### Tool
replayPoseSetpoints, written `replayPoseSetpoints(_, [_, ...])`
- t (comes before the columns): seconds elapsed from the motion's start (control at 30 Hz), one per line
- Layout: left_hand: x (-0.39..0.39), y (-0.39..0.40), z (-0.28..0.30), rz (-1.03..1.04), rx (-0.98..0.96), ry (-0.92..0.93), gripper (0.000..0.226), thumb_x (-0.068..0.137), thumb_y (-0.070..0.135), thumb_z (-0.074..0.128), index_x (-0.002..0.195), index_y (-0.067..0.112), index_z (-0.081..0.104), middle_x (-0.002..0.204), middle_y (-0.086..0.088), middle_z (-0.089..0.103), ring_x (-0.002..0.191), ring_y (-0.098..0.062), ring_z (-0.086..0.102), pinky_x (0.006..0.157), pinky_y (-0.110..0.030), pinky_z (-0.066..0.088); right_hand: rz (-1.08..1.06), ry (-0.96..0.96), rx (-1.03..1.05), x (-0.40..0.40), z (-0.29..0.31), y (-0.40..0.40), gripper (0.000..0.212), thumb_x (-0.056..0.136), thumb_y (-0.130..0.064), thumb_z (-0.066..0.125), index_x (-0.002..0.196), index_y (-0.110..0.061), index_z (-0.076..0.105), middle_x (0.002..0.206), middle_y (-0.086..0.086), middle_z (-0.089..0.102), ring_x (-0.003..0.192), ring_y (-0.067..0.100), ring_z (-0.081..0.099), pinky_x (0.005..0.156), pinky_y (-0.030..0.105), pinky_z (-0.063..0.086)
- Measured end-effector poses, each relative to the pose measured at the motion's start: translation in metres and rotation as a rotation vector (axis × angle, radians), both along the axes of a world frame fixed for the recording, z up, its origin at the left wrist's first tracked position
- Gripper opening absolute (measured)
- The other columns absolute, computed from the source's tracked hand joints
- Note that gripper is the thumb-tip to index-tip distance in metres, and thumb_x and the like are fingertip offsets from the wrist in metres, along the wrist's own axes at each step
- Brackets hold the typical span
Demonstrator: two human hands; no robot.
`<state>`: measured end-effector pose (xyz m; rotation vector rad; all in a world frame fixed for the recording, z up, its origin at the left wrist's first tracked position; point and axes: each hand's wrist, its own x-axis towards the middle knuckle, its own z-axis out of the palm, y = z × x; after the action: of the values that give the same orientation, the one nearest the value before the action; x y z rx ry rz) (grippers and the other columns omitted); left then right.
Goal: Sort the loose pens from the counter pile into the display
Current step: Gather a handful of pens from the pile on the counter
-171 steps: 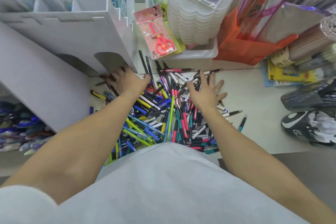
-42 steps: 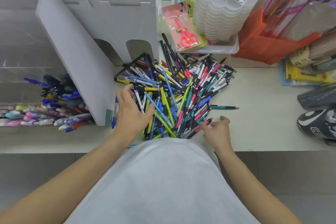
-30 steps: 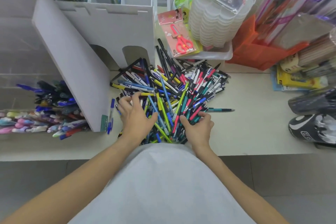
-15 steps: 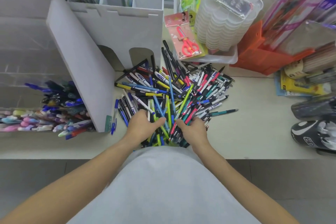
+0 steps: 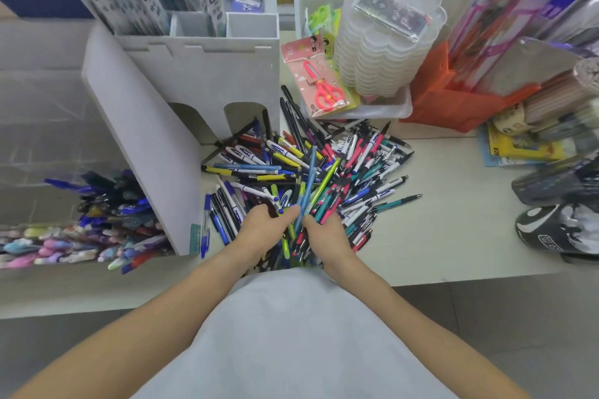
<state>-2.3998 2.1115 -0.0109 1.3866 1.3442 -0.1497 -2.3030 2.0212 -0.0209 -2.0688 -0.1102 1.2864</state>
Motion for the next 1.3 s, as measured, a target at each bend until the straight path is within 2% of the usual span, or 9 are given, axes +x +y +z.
replayPoseSetpoints(0.17, [0.003,0.011,0.007,0.052,-0.07,-0.091,0.044,0.093,0.054,0.061,0.081,0.012,0.054,0.07,0.002,0.045,0.072,-0.017,0.047,0.07,-0.032,0.036,0.01,0.059,0.053,0.004,0.019,0.001,0.025,0.101,-0.028,0.05,0.115,-0.012,0.038,0.083,0.003,0.04,0.068,0.013,0.036,0.064,0.033,0.032])
replayPoseSetpoints(0.27, [0.001,0.018,0.011,0.076,-0.14,-0.177,0.059,0.095,0.055,0.058,0.129,0.007,0.055,0.113,0.003,0.053,0.113,-0.016,0.046,0.094,-0.033,0.033,0.003,0.062,0.124,0.003,0.026,0.002,0.033,0.097,-0.03,0.053,0.115,-0.003,0.048,0.082,0.008,0.039,0.069,0.018,0.037,0.066,0.036,0.032])
replayPoseSetpoints(0.33, [-0.001,0.02,0.013,0.052,-0.144,-0.221,0.053,0.095,0.055,0.057,0.129,0.014,0.056,0.118,0.005,0.057,0.12,-0.017,0.049,0.095,-0.032,0.033,0.045,0.053,0.171,0.001,0.031,0.001,0.037,0.091,-0.036,0.054,0.117,-0.011,0.048,0.087,0.014,0.047,0.075,0.021,0.042,0.067,0.04,0.041])
replayPoseSetpoints(0.5, [-0.006,0.029,0.024,0.086,-0.096,-0.332,0.028,0.093,0.049,0.061,0.107,0.025,0.062,0.094,0.013,0.069,0.089,-0.009,0.063,0.095,-0.042,0.049,0.129,0.038,0.239,0.006,0.044,-0.004,0.033,0.092,-0.039,0.055,0.119,-0.022,0.051,0.121,0.024,0.06,0.103,0.033,0.064,0.1,0.059,0.048])
replayPoseSetpoints(0.57, [-0.003,0.033,0.027,0.126,-0.079,-0.375,0.029,0.091,0.049,0.064,0.103,0.022,0.065,0.08,0.008,0.07,0.076,-0.017,0.064,0.09,-0.051,0.052,0.114,0.037,0.26,0.009,0.048,0.0,0.032,0.088,-0.043,0.055,0.116,-0.028,0.052,0.118,0.015,0.065,0.111,0.034,0.063,0.1,0.058,0.049])
replayPoseSetpoints(0.67, [0.002,0.035,0.031,0.171,-0.056,-0.388,0.034,0.092,0.05,0.063,0.111,0.022,0.066,0.098,0.008,0.071,0.1,-0.026,0.066,0.098,-0.052,0.051,0.125,0.017,0.325,0.01,0.056,0.007,0.036,0.089,-0.043,0.057,0.124,-0.033,0.053,0.116,0.0,0.069,0.11,0.023,0.065,0.102,0.05,0.051])
replayPoseSetpoints(0.87, [0.01,0.03,0.035,0.147,0.074,-0.303,0.016,0.095,0.045,0.062,0.097,0.029,0.062,0.097,0.009,0.067,0.09,-0.002,0.058,0.075,-0.029,0.044,0.101,-0.093,0.36,0.011,0.064,0.01,0.013,0.103,-0.024,0.052,0.116,-0.026,0.051,0.091,0.005,0.064,0.076,0.019,0.062,0.069,0.027,0.054])
replayPoseSetpoints(1.0, [0.009,0.033,0.033,0.19,-0.021,-0.333,0.021,0.089,0.042,0.071,0.101,0.026,0.068,0.106,0.004,0.071,0.105,-0.015,0.063,0.102,-0.042,0.046,0.096,-0.136,0.343,0.014,0.069,0.01,0.015,0.102,-0.019,0.052,0.117,-0.018,0.051,0.084,0.004,0.059,0.066,0.003,0.055,0.057,0.015,0.045])
replayPoseSetpoints(1.3, [0.008,0.021,0.043,0.289,-0.226,-0.552,0.055,0.08,0.048,0.072,0.125,0.016,0.064,0.12,-0.002,0.072,0.121,-0.022,0.062,0.11,-0.045,0.042,0.173,-0.143,0.395,0.012,0.085,0.007,0.011,0.102,-0.021,0.05,0.112,-0.025,0.048,0.077,-0.003,0.052,0.058,0.005,0.049,0.052,0.022,0.043])
